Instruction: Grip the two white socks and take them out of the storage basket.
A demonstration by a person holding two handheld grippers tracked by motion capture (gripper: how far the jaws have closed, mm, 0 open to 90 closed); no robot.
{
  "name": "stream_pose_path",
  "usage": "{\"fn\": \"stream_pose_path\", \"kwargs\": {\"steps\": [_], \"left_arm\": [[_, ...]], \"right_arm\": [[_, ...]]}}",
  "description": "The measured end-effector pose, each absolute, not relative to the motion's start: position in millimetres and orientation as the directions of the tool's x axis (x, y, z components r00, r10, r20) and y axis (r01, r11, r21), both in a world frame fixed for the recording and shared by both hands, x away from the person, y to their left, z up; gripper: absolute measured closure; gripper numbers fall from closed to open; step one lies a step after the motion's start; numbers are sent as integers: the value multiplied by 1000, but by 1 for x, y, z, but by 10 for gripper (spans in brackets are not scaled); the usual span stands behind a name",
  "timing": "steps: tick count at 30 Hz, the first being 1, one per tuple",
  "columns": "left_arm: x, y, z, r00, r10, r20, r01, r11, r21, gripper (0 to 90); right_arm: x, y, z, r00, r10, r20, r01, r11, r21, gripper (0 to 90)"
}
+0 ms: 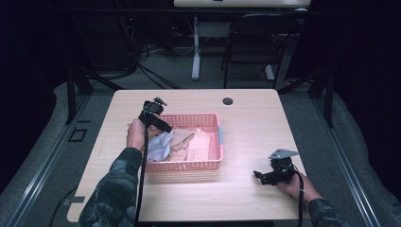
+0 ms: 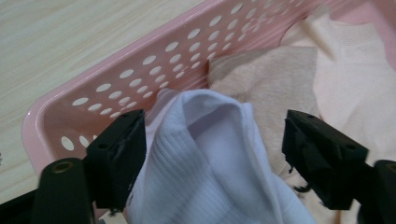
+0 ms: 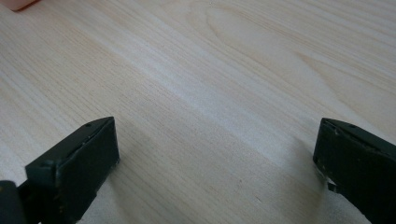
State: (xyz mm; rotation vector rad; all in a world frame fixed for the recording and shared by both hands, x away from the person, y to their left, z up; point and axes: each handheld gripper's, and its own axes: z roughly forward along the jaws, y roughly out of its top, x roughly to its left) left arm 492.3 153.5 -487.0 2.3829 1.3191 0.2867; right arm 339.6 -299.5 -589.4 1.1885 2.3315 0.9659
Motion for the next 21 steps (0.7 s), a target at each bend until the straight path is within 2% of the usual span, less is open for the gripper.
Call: {"fn": "stream_pose_path", "kwargs": {"steps": [6, 8, 9, 10, 11, 13, 16, 21], "left_arm": [[492, 153, -493, 535, 845, 0, 769, -487, 415, 430], [491, 153, -493, 537, 844, 4, 768, -490, 412, 539], [491, 153, -493, 539, 842, 1, 768, -492, 409, 539], [491, 154, -493, 536, 844, 5, 771, -492, 404, 580], [490, 155, -493, 535, 845, 6, 772, -491, 403, 678], [489, 155, -492, 533, 846, 7, 771, -489, 407, 745], [487, 156, -489, 537, 844, 12, 765, -493, 415, 814], [479, 162, -476, 544, 839, 17, 746, -493, 448, 839]], "right_arm": [[340, -300, -589, -587, 810, -3, 571, 416, 708, 0], [340, -300, -589, -588, 809, -4, 571, 419, 706, 0], [340, -300, -589, -587, 810, -3, 571, 416, 708, 0], [340, -300, -589, -587, 810, -2, 571, 416, 708, 0], [340, -300, -589, -587, 810, -3, 571, 416, 708, 0], [340, -300, -589, -587, 810, -2, 571, 416, 708, 0], [340, -300, -589, -588, 809, -4, 571, 418, 706, 0], [339, -300, -589, -586, 810, -3, 571, 416, 708, 0]]}}
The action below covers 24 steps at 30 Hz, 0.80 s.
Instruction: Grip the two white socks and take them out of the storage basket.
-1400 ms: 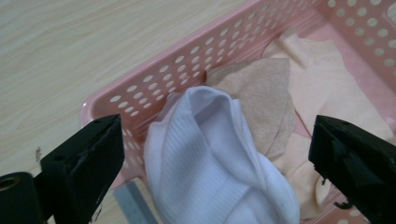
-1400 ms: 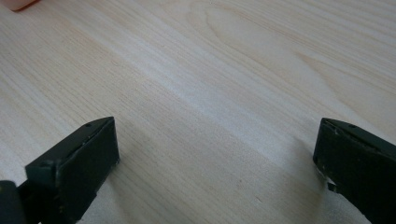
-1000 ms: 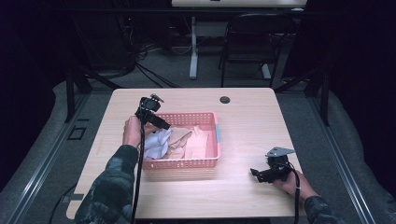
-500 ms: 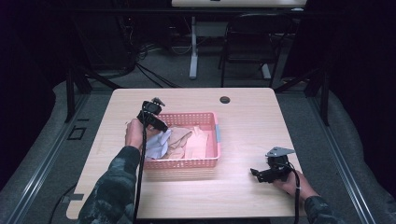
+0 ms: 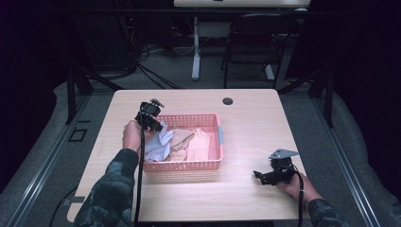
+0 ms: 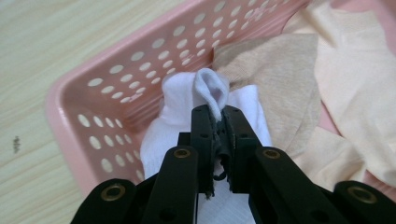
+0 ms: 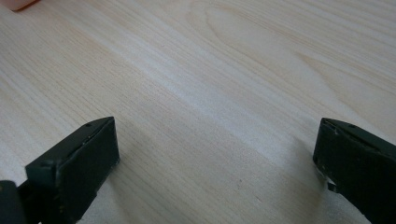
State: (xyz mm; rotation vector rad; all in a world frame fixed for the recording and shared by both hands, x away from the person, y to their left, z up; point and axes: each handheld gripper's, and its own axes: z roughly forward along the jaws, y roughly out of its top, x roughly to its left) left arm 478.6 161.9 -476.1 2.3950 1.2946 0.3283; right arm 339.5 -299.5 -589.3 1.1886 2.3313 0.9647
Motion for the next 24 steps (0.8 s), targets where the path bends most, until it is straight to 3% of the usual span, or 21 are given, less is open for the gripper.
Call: {"fn": "stream_pose_path", "kwargs": {"steps": [24], "left_arm": [[449, 179, -383, 585, 811, 30, 637, -482, 601, 848]], "right_arm": [[339, -299, -590, -584, 812, -1, 571, 412, 710, 0]]}}
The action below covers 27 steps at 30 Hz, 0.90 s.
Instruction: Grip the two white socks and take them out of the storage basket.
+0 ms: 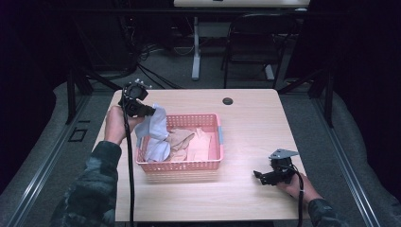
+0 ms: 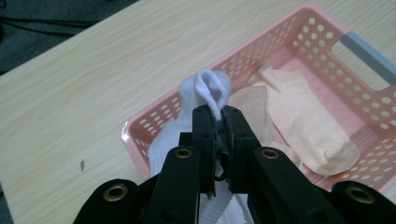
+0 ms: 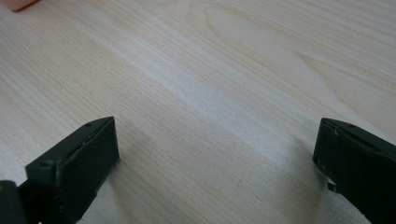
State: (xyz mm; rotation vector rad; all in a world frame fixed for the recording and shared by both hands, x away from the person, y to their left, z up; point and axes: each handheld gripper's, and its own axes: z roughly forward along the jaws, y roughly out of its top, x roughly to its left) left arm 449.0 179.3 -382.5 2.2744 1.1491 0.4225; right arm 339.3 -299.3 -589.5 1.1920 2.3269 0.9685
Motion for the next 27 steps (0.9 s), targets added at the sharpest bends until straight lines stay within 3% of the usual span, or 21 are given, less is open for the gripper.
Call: {"fn": "stream_pose_path", "kwargs": {"steps": [13, 27], "left_arm": [[439, 193, -345, 587, 809, 37, 608, -471, 639, 848], [429, 246, -330, 514, 857, 32, 628, -401, 667, 845]], "right_arm": [[339, -300, -589, -588, 809, -5, 571, 420, 705, 0], [340, -300, -589, -588, 809, -5, 571, 419, 706, 0]]}}
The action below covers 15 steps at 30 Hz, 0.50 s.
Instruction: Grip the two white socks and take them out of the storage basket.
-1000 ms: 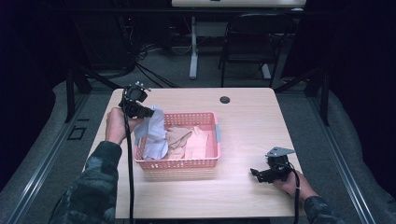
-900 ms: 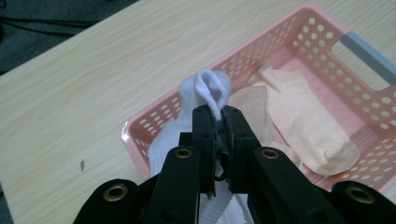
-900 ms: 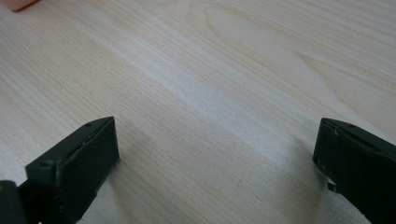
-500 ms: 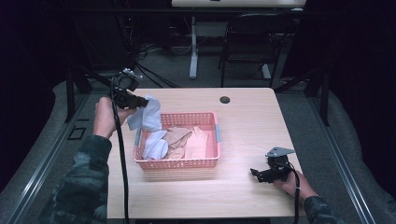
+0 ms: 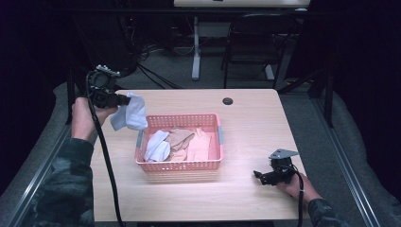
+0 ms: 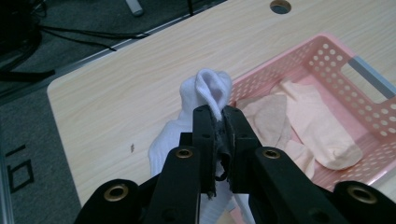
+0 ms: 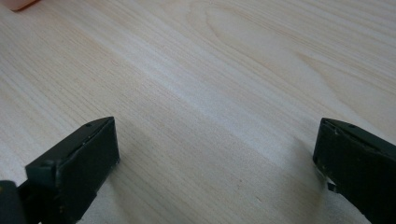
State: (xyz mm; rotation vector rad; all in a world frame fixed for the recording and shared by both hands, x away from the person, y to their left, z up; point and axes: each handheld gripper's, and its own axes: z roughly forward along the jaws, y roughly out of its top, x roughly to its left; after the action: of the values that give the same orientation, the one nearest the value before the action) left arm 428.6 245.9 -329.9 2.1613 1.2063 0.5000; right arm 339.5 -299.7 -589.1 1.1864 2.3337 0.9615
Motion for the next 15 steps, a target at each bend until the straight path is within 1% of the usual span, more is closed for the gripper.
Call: {"fn": "stream_pose_path", "kwargs": {"steps": [11, 15], "left_arm": [[419, 281, -329, 455, 890, 27, 653, -355, 669, 846], [415, 299, -332, 419, 907, 30, 673, -333, 661, 846]], "right_arm": [[340, -300, -589, -587, 809, -5, 571, 419, 706, 0], [339, -300, -589, -587, 810, -5, 571, 418, 706, 0]]}}
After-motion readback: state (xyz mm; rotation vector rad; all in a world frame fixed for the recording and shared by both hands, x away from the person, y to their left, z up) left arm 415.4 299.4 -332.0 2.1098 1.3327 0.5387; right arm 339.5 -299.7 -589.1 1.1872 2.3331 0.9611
